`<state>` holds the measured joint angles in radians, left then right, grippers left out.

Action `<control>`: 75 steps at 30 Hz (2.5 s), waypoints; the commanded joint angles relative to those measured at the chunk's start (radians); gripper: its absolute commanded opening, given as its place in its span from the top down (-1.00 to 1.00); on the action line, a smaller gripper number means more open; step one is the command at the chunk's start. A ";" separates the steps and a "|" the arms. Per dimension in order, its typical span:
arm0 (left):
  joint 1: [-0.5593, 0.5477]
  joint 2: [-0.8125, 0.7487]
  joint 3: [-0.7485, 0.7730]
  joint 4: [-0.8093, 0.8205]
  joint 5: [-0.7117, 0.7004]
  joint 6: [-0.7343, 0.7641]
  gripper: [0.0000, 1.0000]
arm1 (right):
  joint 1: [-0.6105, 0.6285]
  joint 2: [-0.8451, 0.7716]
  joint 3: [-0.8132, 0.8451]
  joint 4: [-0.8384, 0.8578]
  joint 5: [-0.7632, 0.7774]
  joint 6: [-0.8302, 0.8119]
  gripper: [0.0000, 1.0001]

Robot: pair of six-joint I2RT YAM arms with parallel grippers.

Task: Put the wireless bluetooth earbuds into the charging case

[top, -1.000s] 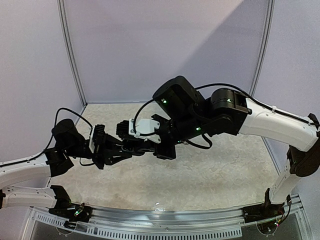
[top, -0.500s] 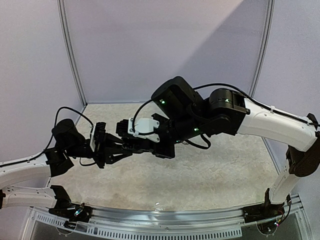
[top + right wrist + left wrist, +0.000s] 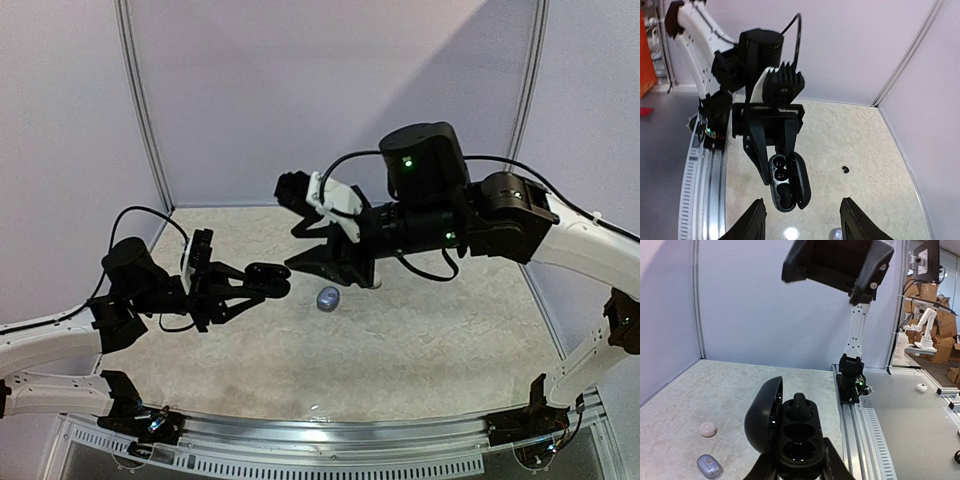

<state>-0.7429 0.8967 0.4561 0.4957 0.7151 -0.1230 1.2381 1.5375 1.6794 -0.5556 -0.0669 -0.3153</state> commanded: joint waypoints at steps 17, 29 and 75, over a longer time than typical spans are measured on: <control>0.166 -0.087 0.115 -0.082 -0.209 -0.220 1.00 | -0.219 0.098 -0.136 0.423 -0.228 0.493 -0.50; 0.146 -0.080 0.210 0.109 -0.025 -0.415 1.00 | -0.152 0.123 -0.207 0.829 -0.384 0.584 -0.47; 0.102 -0.070 0.197 0.133 -0.030 -0.393 1.00 | -0.107 0.174 -0.140 0.873 -0.363 0.579 0.10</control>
<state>-0.6285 0.8295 0.6521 0.6098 0.6880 -0.5240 1.1255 1.7088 1.5135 0.3141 -0.4400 0.2676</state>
